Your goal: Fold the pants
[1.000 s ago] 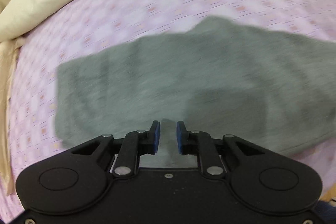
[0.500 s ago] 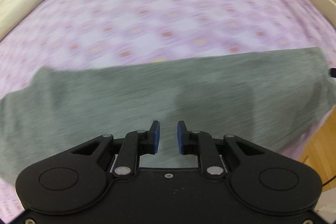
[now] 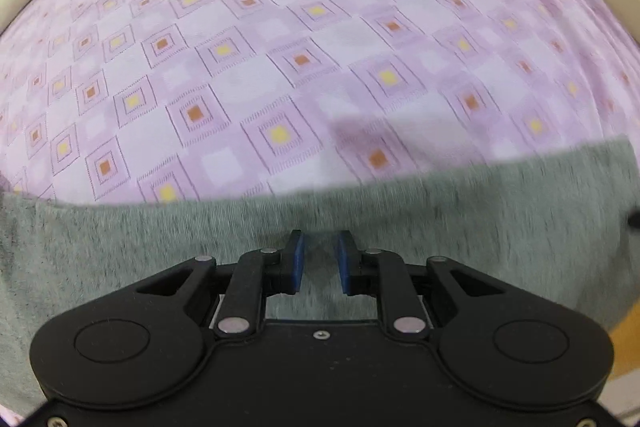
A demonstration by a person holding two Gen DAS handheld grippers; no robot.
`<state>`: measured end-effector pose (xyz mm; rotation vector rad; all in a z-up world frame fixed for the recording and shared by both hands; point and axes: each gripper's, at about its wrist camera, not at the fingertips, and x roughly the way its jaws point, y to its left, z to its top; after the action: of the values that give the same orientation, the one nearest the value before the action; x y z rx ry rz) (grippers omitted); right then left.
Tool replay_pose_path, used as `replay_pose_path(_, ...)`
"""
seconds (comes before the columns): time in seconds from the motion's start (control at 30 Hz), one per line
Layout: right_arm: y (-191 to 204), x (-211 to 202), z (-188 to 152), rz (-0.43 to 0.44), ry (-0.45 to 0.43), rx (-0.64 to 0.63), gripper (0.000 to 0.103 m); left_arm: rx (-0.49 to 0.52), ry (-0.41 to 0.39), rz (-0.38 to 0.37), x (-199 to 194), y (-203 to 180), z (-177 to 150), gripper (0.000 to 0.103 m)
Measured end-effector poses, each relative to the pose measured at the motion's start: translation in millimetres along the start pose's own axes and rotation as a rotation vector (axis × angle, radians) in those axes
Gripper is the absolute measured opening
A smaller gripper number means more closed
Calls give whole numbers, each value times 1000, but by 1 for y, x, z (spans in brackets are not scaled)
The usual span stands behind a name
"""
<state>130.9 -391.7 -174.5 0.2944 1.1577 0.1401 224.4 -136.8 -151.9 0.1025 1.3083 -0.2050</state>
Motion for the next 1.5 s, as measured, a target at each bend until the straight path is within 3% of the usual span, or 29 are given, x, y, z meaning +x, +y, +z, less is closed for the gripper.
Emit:
replay_pose_path(0.37,-27,6,5,147,67,-23,48,-12,51,7,8,-1,13,25)
replay_pose_path(0.53,-42,14,13,267,89,81,54,-3,50,15,14,-10,19,25)
replay_pose_path(0.6,-42,17,13,328,111,115,42,-11,48,6,14,-9,18,25)
replay_pose_path(0.63,-38,17,12,339,123,108,11,-11,47,2,12,-7,18,25)
replay_pose_path(0.83,1,-18,11,258,43,-17,12,-68,-57,21,-19,8,25,25)
replay_pose_path(1.0,23,-48,11,237,-2,-27,12,-72,-24,51,-2,12,25,25)
replay_pose_path(1.07,29,-52,8,231,-3,-35,12,-32,12,82,13,5,26,25)
replay_pose_path(1.17,36,-53,7,223,-6,-15,12,32,-14,119,11,-6,30,23)
replay_pose_path(1.33,44,-59,6,220,-21,4,12,-55,-99,16,-39,-4,11,23)
replay_pose_path(1.43,46,-63,3,226,-32,33,12,-81,-51,-52,-42,-9,-17,23)
replay_pose_path(1.5,48,-64,1,218,-38,39,12,-76,9,-53,-28,-13,-35,23)
